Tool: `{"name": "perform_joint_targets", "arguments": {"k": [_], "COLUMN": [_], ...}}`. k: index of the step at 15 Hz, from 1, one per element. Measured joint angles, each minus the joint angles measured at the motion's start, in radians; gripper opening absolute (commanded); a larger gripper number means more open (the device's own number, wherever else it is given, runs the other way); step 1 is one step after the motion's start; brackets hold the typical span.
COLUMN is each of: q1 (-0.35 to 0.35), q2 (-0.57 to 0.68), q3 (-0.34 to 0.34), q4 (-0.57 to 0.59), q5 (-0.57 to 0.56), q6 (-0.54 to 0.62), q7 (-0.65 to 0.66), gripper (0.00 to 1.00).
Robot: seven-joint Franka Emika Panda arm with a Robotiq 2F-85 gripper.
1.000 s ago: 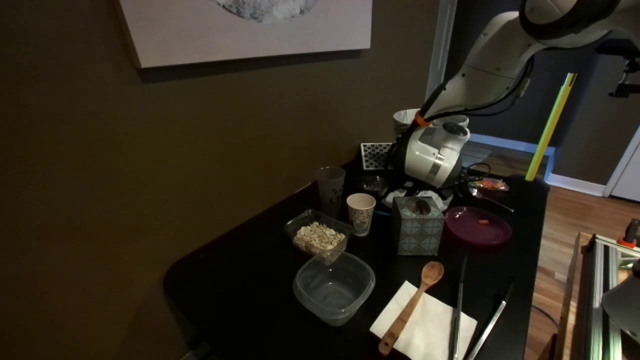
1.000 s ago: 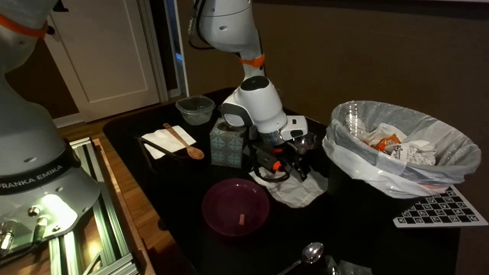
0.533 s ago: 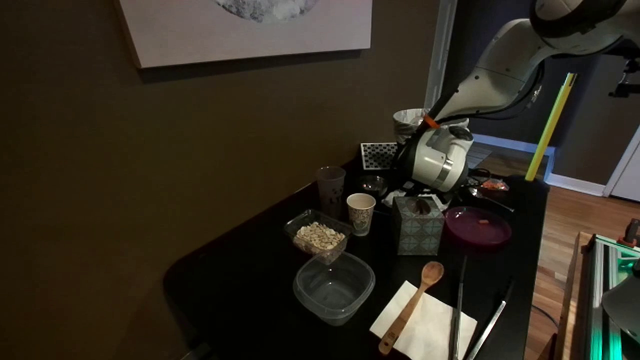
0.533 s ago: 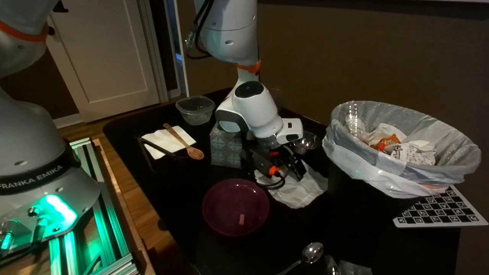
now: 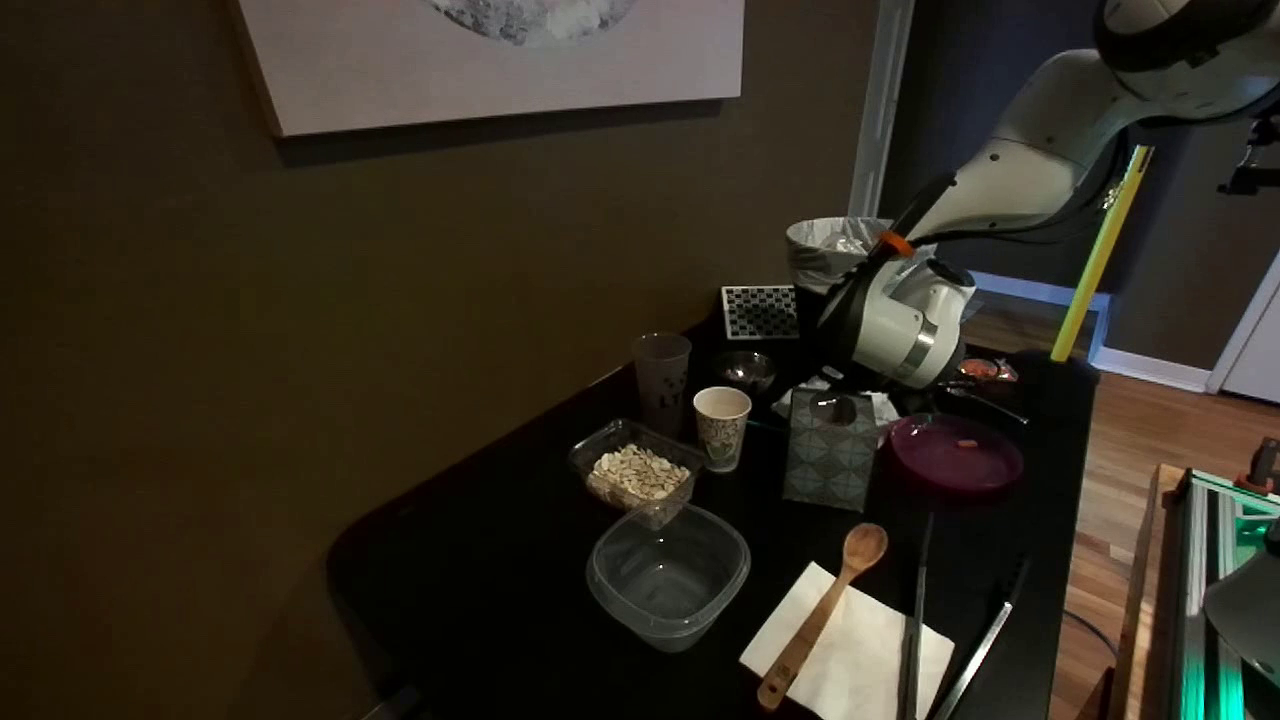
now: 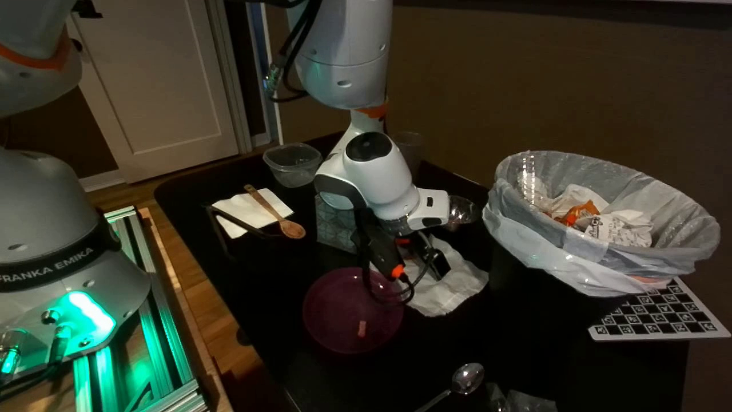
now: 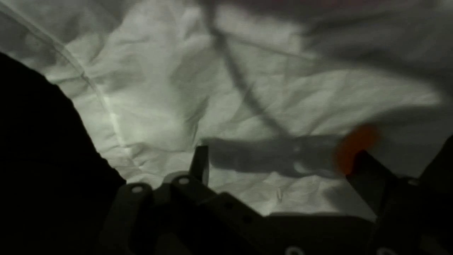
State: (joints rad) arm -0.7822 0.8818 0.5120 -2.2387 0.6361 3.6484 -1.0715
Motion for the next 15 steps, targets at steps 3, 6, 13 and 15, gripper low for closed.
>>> {"name": "perform_joint_targets", "arguments": {"k": [3,6,13,15], "q1": [-0.063,-0.105,-0.063,-0.046], "q2": [-0.009,-0.021,-0.068,-0.086], "q3": [0.001,-0.024,-0.196,-0.220], "q4": [-0.041,-0.080,-0.108,-0.108], "q5": [-0.188,-0.399,-0.782,-0.817], "q6": [-0.005,-0.005,-0.098,-0.125], "q7": [0.195,0.406,0.796,0.840], "gripper": [1.00,1.00,1.00,1.00]}}
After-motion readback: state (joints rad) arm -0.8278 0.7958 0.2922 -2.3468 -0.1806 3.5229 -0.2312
